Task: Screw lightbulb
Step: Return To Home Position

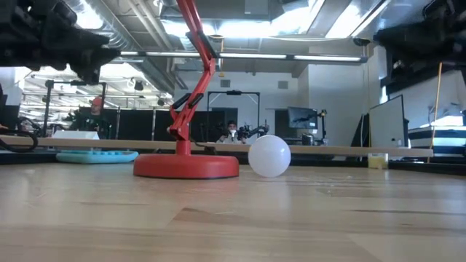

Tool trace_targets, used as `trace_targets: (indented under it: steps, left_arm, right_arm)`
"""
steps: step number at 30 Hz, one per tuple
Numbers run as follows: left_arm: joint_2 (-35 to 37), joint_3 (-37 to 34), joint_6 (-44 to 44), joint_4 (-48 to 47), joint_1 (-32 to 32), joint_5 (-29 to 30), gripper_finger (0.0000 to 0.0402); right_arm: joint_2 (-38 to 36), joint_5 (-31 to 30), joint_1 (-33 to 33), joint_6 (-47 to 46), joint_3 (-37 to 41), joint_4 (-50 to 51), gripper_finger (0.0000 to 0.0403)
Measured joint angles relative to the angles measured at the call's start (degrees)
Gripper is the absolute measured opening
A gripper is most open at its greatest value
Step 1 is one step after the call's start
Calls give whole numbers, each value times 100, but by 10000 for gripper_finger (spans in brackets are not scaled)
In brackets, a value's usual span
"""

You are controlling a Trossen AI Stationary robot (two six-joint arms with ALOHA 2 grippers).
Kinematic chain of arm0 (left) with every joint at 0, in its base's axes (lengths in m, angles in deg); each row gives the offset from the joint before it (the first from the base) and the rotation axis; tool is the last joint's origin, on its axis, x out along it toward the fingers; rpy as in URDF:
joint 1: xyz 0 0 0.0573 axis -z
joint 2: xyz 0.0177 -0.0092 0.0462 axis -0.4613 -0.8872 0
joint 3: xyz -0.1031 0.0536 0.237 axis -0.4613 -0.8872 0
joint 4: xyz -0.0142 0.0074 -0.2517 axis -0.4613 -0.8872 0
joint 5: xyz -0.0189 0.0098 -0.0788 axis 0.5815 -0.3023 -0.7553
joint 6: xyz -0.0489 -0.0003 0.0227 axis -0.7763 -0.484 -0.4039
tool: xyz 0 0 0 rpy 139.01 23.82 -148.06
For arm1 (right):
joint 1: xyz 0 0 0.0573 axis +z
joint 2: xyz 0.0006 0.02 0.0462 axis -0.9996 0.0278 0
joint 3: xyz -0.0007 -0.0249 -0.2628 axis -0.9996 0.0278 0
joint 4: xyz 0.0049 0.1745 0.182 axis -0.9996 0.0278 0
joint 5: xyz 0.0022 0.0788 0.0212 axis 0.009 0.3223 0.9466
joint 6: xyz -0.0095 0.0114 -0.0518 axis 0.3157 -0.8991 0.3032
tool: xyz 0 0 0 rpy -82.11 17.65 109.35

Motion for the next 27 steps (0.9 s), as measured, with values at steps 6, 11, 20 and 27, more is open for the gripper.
trace_targets:
  steps: [6, 11, 20, 27]
  left_arm:
    - [2, -4, -67, 107, -630, -801, 155]
    - [2, -4, -124, 232, -1157, -1291, 155]
    - [2, -7, -482, -103, -1335, -661, 155]
    - [-31, -7, -279, -235, -1296, -191, 155]
  right_arm:
    - [-631, 270, -581, 6, 4, 1102, 51]
    - [-628, 1017, -1231, -187, 7, 1406, 51]
    - [-639, 1188, -1585, -582, 13, 1447, 51]
    - [-638, 1231, -1583, -481, 15, 1487, 51]
